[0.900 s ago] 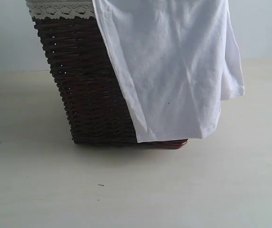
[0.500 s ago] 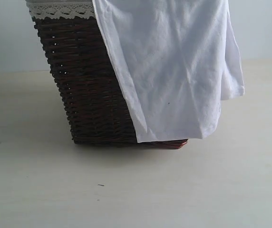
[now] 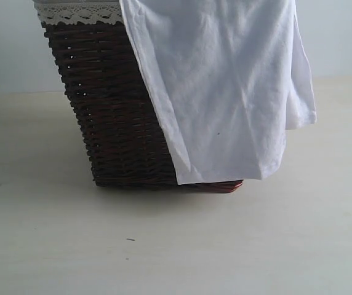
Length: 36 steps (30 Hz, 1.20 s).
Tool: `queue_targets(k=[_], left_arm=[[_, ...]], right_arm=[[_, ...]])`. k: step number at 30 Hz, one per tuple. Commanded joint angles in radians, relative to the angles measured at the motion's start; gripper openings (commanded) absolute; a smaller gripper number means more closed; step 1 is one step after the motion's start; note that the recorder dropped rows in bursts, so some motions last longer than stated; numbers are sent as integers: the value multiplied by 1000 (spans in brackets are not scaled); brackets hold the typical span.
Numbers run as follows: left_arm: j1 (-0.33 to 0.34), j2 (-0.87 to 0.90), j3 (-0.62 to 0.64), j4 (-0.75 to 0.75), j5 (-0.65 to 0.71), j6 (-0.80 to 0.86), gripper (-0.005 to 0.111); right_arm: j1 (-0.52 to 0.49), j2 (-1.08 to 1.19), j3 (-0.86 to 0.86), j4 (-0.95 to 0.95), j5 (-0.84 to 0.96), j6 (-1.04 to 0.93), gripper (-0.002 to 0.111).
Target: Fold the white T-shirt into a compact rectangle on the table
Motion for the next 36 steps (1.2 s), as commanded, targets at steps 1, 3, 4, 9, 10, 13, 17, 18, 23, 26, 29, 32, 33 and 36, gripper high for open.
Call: queue_targets(k=[1,3,4,9,10,13,17,18,23,26,29,32,33,36], left_arm=[[1,-6,-1,0,-15,0,0],[1,-6,-1,0,-15,0,0],[1,-6,-1,0,-15,0,0],[1,-6,-1,0,-15,0,0],[1,-6,-1,0,-15,0,0],[1,-6,-1,0,-15,0,0],[1,-6,-1,0,-15,0,0],[1,-6,-1,0,-15,0,0],[1,-6,-1,0,-15,0,0],[1,-6,-1,0,-15,0,0],[1,-6,-1,0,-15,0,0],[1,-6,-1,0,-15,0,0],[1,-6,-1,0,-15,0,0],[1,-6,-1,0,-15,0,0]], right_arm=[[-4,-6,-65,-94,-5,96,6],[-4,-5,-136,-215,19,198,6],[-4,18,-183,-294,42,268,6],[-4,206,-437,-797,91,710,16],[-4,254,-475,-869,91,772,19],[-4,392,-598,-1120,91,974,34],[-4,569,-727,-1494,37,1194,57],[-4,613,-751,-1589,32,1265,62],[-4,824,-801,-1690,-9,1367,77],[-4,938,-813,-1690,-9,1341,77],[-4,1037,-820,-1690,-9,1302,77],[-4,1108,-820,-1690,-9,1240,77],[-4,1130,-825,-1690,-7,1215,77],[-4,1191,-853,-1657,-18,1172,77]])
